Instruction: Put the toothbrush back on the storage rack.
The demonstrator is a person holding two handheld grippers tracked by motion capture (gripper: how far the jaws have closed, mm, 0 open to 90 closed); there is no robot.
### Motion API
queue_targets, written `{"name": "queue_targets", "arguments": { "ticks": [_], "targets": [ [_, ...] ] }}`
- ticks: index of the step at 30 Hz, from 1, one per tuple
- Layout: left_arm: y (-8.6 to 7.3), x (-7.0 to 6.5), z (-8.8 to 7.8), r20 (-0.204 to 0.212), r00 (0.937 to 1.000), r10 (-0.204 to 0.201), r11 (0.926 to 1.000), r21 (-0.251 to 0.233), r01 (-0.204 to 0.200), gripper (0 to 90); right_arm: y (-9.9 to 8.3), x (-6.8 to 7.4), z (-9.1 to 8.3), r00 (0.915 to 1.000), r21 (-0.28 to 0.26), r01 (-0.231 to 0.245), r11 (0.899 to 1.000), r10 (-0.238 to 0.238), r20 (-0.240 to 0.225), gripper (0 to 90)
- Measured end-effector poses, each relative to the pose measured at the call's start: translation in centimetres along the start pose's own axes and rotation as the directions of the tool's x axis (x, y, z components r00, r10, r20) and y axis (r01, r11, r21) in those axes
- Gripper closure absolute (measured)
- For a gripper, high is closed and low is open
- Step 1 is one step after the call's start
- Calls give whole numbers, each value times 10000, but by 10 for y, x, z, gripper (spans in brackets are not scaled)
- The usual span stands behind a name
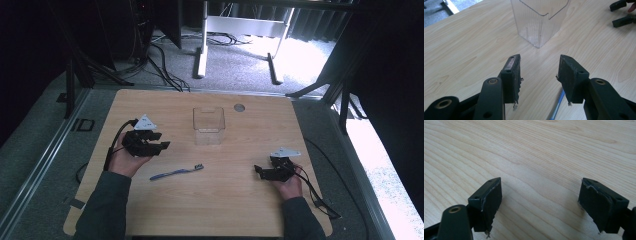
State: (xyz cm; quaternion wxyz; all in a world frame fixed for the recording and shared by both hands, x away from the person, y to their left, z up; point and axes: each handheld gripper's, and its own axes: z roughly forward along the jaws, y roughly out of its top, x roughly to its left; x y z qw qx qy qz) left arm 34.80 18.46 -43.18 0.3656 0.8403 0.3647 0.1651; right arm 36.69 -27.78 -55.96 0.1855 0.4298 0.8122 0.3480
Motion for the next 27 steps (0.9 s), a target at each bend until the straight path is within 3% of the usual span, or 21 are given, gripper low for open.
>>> {"name": "queue_targets", "arguments": {
  "ticks": [13, 27],
  "targets": [
    [6, -2, 4, 190, 9992, 342, 9994, 87, -343, 531, 0, 0, 0, 10000, -13, 25, 10000, -25, 8, 184],
    [10, -1, 9, 257, 9986, 463, 9973, 563, -477, 537, 0, 0, 0, 10000, -9, 31, 10000, -31, -5, 184]
  ]
}}
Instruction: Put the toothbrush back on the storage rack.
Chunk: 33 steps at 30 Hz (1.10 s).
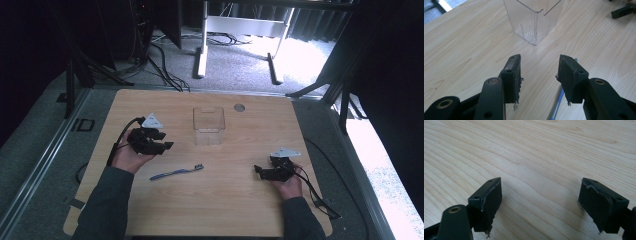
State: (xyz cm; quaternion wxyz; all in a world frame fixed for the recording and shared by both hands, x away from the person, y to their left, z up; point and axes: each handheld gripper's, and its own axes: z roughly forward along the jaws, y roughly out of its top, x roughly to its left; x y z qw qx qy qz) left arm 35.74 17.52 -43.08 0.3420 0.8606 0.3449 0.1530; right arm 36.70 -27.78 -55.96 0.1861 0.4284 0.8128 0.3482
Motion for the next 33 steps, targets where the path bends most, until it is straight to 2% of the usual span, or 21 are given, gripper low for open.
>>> {"name": "queue_targets", "arguments": {
  "ticks": [12, 33],
  "targets": [
    [0, -4, 7, 202, 9984, 528, 9984, 206, -532, 536, 0, 0, 0, 10000, -2, 13, 10000, -13, -30, 184],
    [0, -7, 15, 328, 9969, 711, 9955, 612, -730, 534, 0, 0, 0, 10000, 2, 25, 10000, -25, -45, 184]
  ]
}}
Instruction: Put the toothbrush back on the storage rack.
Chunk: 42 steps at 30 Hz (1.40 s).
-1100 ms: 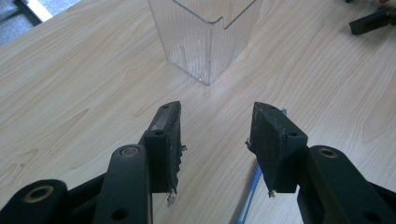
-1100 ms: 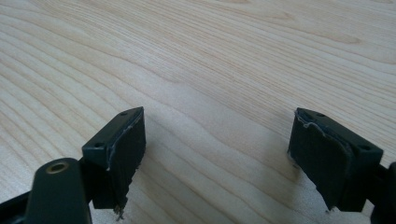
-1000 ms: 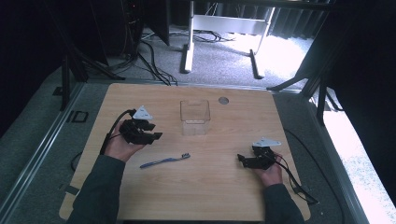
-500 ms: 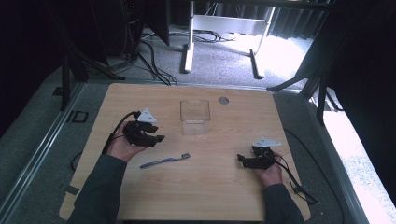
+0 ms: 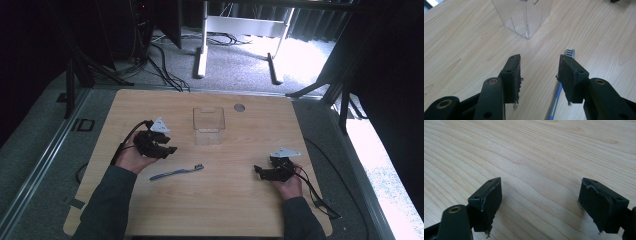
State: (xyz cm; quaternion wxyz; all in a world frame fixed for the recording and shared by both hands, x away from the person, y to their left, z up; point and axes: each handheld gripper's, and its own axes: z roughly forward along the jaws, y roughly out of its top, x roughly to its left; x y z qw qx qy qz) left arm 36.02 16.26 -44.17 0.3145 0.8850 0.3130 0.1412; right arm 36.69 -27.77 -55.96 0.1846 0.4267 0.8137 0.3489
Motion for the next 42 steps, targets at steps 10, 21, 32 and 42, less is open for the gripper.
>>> {"name": "queue_targets", "arguments": {
  "ticks": [10, 21, 32, 42],
  "targets": [
    [0, 0, 2, 79, 10000, 30, 9998, 178, -31, 548, 0, 0, 0, 10000, 4, 0, 10000, 0, -13, 184],
    [1, -3, 12, 179, 9995, 242, 9980, 576, -251, 556, 0, 0, 0, 10000, 5, 8, 10000, -8, -21, 184],
    [1, -5, 17, 186, 9993, 336, 9960, 822, -350, 558, 0, 0, 0, 10000, 5, 10, 10000, -10, -23, 184],
    [0, -6, 22, 245, 9989, 397, 9937, 1040, -421, 559, 0, 0, 0, 10000, 3, 16, 10000, -16, -25, 184]
  ]
}}
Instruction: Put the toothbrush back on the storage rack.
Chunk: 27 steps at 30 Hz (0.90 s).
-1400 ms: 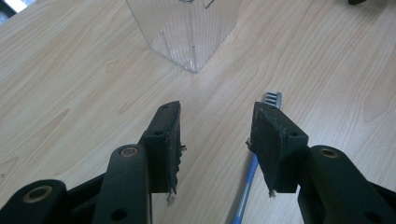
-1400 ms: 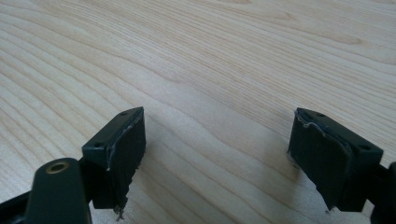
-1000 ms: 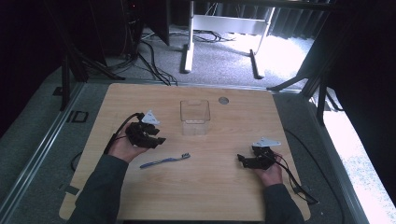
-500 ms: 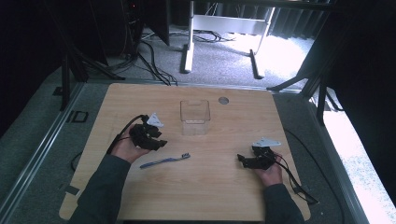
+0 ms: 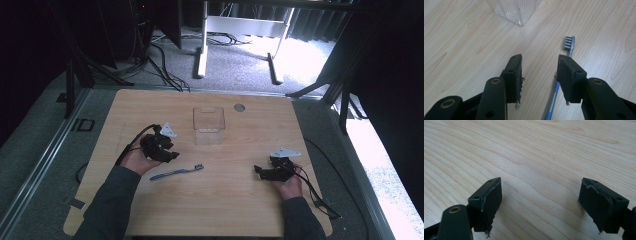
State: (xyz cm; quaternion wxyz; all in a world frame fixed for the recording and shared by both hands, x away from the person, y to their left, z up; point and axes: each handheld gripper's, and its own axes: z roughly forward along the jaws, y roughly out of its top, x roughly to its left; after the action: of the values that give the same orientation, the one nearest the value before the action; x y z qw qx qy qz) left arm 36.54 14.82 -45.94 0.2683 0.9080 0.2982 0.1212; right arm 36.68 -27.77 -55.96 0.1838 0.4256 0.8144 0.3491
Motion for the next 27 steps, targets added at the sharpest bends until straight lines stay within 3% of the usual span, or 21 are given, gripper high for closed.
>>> {"name": "queue_targets", "arguments": {
  "ticks": [27],
  "targets": [
    [2, 1, 15, 166, 9999, 19, 9966, 819, -33, 592, 0, 0, 0, 10000, -3, 5, 10000, -5, 0, 184]
  ]
}}
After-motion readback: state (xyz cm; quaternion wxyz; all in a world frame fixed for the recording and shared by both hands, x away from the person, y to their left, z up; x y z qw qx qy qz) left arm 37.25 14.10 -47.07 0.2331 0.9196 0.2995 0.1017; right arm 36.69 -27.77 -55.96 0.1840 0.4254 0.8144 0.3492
